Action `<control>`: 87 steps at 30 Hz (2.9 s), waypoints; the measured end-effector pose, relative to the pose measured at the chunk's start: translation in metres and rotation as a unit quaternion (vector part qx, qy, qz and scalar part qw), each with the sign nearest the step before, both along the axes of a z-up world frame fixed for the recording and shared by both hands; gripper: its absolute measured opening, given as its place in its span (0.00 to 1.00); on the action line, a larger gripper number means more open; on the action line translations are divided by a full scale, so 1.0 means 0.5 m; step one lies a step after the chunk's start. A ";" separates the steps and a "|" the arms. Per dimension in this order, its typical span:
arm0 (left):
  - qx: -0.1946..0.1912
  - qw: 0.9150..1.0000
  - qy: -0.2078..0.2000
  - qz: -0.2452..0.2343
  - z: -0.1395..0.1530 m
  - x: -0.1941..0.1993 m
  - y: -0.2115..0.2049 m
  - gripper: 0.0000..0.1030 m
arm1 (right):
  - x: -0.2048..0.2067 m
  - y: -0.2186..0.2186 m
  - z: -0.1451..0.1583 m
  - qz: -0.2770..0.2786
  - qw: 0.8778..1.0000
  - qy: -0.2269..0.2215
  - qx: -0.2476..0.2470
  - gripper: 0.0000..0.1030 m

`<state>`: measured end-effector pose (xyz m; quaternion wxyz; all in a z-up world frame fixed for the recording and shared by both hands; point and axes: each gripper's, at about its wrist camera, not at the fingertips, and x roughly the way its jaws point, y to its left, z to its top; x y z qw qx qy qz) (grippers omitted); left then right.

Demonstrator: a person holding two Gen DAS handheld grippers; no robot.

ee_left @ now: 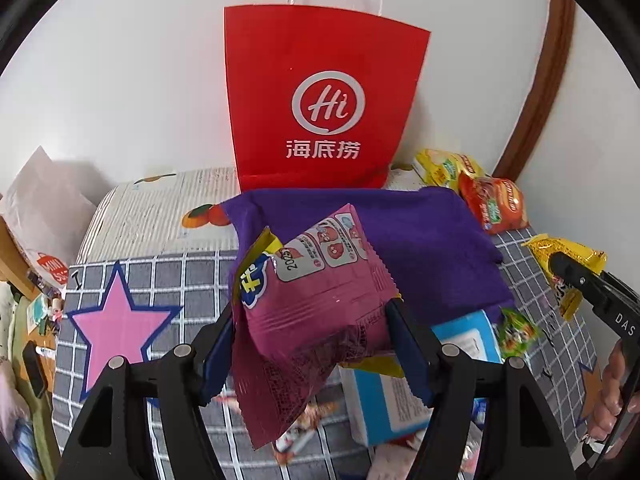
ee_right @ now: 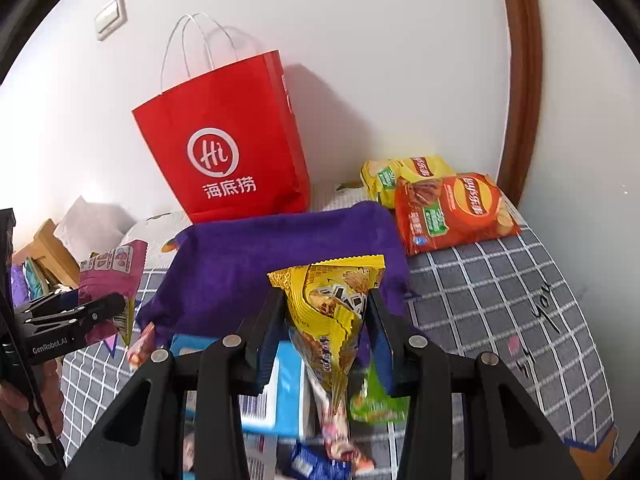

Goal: Organize snacks
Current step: 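Carry both bags onto the purple towel and open both tools to release them, then grasp the panda-print pink bag with the left tool while the right tool grasps the green bag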

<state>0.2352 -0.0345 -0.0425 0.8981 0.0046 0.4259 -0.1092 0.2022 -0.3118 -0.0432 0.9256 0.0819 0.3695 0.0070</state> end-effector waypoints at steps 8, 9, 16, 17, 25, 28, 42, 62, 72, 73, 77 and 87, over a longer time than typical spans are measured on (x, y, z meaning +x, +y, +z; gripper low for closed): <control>0.010 1.000 0.014 0.006 -0.033 0.081 0.000 0.67 | 0.105 0.005 -0.024 0.013 1.000 0.006 -0.004 0.39; 0.009 1.000 0.015 0.006 -0.037 0.089 0.000 0.67 | 0.113 0.006 -0.026 0.015 1.000 0.007 -0.004 0.39; 0.002 1.000 0.024 0.006 -0.062 0.146 -0.002 0.67 | 0.207 0.020 -0.044 0.034 0.999 0.013 -0.018 0.39; 0.002 1.000 0.025 0.006 -0.065 0.154 -0.004 0.67 | 0.219 0.021 -0.046 0.036 0.999 0.013 -0.019 0.39; 0.005 0.999 0.044 -0.002 -0.107 0.215 -0.022 0.67 | 0.300 0.025 -0.098 0.049 0.998 0.045 -0.020 0.39; 0.001 0.998 0.055 -0.002 -0.127 0.236 -0.025 0.67 | 0.319 0.026 -0.122 0.050 0.997 0.058 -0.024 0.39; 0.002 0.996 0.085 -0.001 -0.181 0.289 -0.035 0.68 | 0.359 0.025 -0.188 0.051 0.992 0.113 -0.020 0.39; 0.016 0.998 0.062 0.018 -0.129 0.235 -0.020 0.88 | 0.287 0.030 -0.096 0.016 0.996 0.062 -0.059 0.82; -0.003 0.999 0.035 0.035 -0.053 0.107 0.023 0.86 | 0.099 -0.033 -0.021 -0.008 0.998 0.042 -0.054 0.82; -0.005 0.999 0.036 0.034 -0.051 0.094 0.025 0.86 | 0.085 -0.037 -0.022 -0.011 0.998 0.041 -0.056 0.82; -0.007 0.999 0.041 0.032 -0.045 0.043 0.031 0.86 | 0.012 -0.058 -0.048 -0.017 0.997 0.046 -0.052 0.82; -0.009 0.999 0.032 0.044 -0.042 -0.050 0.068 0.86 | -0.088 -0.078 -0.161 -0.021 0.997 0.078 -0.018 0.82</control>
